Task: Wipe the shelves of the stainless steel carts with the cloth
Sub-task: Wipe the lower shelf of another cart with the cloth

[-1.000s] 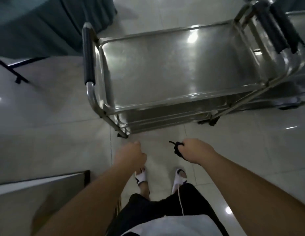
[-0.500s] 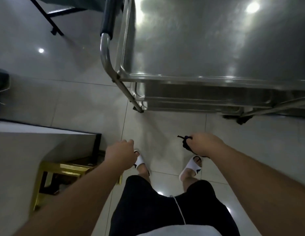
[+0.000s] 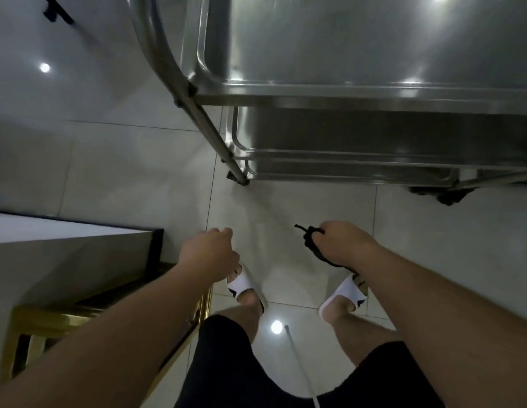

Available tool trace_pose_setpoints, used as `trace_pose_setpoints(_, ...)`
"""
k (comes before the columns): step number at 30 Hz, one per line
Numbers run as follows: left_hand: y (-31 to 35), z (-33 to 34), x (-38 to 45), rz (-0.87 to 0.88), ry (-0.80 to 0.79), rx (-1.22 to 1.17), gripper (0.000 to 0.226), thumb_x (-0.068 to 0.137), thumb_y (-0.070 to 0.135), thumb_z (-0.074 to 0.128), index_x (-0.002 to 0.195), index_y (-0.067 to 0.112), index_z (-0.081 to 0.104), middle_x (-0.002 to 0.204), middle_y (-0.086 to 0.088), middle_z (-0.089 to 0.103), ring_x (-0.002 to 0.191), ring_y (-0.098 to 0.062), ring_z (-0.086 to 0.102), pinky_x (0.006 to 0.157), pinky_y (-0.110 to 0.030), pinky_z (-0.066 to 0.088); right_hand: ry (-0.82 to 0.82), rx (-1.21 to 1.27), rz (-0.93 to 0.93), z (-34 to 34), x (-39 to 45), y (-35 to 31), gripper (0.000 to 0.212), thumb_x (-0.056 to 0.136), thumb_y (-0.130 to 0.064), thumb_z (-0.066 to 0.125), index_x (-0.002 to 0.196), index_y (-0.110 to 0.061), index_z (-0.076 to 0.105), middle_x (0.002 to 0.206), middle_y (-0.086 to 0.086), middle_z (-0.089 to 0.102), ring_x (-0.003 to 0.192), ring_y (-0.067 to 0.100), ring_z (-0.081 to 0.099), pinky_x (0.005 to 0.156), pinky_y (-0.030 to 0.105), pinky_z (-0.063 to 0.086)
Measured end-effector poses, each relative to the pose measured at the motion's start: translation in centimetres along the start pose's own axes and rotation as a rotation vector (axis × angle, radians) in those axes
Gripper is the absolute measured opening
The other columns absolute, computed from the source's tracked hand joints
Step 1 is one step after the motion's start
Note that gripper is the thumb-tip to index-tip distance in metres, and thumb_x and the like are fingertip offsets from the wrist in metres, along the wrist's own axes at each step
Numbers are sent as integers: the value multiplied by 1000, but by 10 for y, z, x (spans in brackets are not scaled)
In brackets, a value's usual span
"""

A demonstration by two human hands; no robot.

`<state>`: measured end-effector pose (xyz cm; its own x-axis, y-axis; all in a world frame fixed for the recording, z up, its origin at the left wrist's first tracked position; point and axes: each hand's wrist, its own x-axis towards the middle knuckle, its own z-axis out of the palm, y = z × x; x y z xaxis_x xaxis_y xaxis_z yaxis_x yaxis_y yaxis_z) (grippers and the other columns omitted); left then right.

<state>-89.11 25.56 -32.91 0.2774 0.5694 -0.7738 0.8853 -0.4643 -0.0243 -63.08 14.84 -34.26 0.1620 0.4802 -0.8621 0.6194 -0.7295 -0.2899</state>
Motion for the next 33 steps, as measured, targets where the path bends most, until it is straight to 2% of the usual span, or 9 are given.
trace_pose_setpoints(7,12,52,122,39,73,41,50,100,42,50,146,24,50,133,-5,62,120,-30,60,93,-47,47,122,-96,-26,15,124,29,46,105,-47,49,85,-8,64,79,10,64,67,26,58,56,31,33)
trace_pose_setpoints(9,17,66,160,60,121,55,50,99,42,52,145,23,52,132,-6,64,118,-31,62,90,-46,47,175,-172,-53,17,162,35,42,107,-44,47,88,-10,62,84,9,63,76,28,61,58,31,37)
trace_pose_setpoints(12,21,80,214,82,179,80,51,98,42,52,145,23,52,134,-6,63,121,-30,61,87,-45,45,239,-227,-78,18,216,37,35,109,-40,43,105,-10,60,104,13,63,88,28,60,72,35,49)
trace_pose_setpoints(14,22,88,245,97,229,96,50,97,41,52,144,24,53,136,-5,63,122,-29,61,89,-45,46,244,-245,-101,17,249,34,35,109,-41,41,106,-11,59,109,15,63,91,31,59,77,36,49)
trace_pose_setpoints(20,29,106,333,151,272,56,50,97,44,56,145,27,52,148,-5,59,129,-29,61,95,-46,53,410,-147,-182,18,344,18,34,106,-42,39,91,-17,57,91,10,60,83,27,57,69,37,42)
trace_pose_setpoints(24,41,111,384,222,317,77,54,98,45,54,148,27,50,130,-5,64,117,-32,67,90,-48,61,525,-68,-291,25,403,1,36,106,-44,41,92,-17,59,88,8,61,77,23,56,64,37,39)
trace_pose_setpoints(27,43,110,408,232,343,134,50,99,47,55,144,26,52,114,-1,62,102,-26,68,84,-48,63,620,-34,-345,38,435,-14,33,106,-44,40,90,-20,55,85,2,55,76,22,53,69,38,40)
trace_pose_setpoints(30,34,111,413,234,363,146,52,99,47,55,147,26,49,121,-3,63,106,-29,68,83,-50,63,663,30,-406,50,448,-25,29,103,-45,40,94,-22,54,84,-1,51,83,28,57,73,41,44)
trace_pose_setpoints(33,18,121,412,240,354,113,56,100,46,57,152,28,47,134,-4,63,117,-30,68,88,-47,63,684,72,-471,58,452,-35,40,97,-48,37,108,-17,59,100,8,59,93,34,60,83,50,54)
